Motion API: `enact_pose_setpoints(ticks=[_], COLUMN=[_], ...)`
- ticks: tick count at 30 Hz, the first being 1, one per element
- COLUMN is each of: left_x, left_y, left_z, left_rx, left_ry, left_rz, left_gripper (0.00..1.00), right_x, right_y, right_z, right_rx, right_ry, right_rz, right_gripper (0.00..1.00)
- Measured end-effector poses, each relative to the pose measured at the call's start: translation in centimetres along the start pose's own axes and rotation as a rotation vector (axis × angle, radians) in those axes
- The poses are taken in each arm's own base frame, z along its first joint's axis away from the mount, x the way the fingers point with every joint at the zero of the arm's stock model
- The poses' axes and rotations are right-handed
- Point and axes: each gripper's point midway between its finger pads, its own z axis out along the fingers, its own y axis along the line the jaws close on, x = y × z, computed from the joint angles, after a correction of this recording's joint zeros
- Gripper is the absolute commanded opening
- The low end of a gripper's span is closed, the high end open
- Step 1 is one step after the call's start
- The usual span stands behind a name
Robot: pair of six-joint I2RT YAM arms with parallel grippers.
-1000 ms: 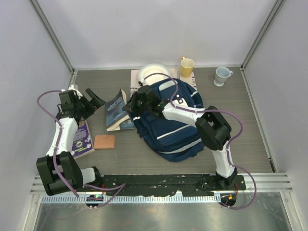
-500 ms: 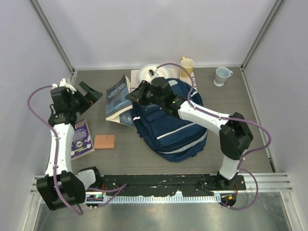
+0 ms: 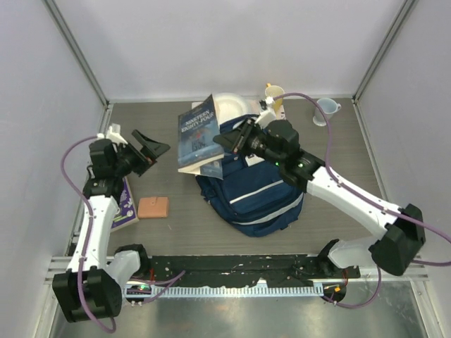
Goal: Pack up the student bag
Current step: Adjust the book.
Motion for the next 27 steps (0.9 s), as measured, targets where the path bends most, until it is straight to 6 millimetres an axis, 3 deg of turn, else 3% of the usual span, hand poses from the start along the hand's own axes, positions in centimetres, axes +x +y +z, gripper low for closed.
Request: enact_pose_setpoints(ticks=[2,5,7,11,13,18,22,27], left_x=[2.7,6.6,9.5,13.7,15.2,17.1,18.6,22.1], left_y=[-0.4,-1.4,-1.5,0.0,0.8,1.4,2.0,2.1], left_z=[0.3,0.6,0.9,1.2,1.3,1.5,2.4,4.0], left_rx=[0.017,0.069,0.112,0.114,0.102,0.102,0.1,0.096], left_ry=[0.051,0.117,0.159,0.214,0.234,0.246,0.27,0.361], left_rz=[0.002,0.015,0.002,-0.052,-0.067,-0.062,-0.055,-0.046], left_gripper=[1.0,0.99,1.0,1.0,1.0,1.0,1.0,1.0], right_x=[0.4,2.5,4.8,10.3,12.2,12.4,12.3,12.6], right_y=[-1.4,-4.9,-8.1,-14.5,-16.8,-17.5,-17.6,-18.1], right_z=[-1.7,-3.5,-4.6,-7.4,-9.0,-11.0,-11.1,-11.3], right_rx=[0.027,0.091,0.153,0.284,0.332,0.327,0.318,0.325], right_ry=[-0.012,0.01,0.047,0.143,0.166,0.135,0.117,0.115], right_rz=[0.002,0.017,0.037,0.092,0.114,0.155,0.177,0.195], right_gripper=[0.01,0.01,0.01,0.01,0.01,0.01,0.01,0.01])
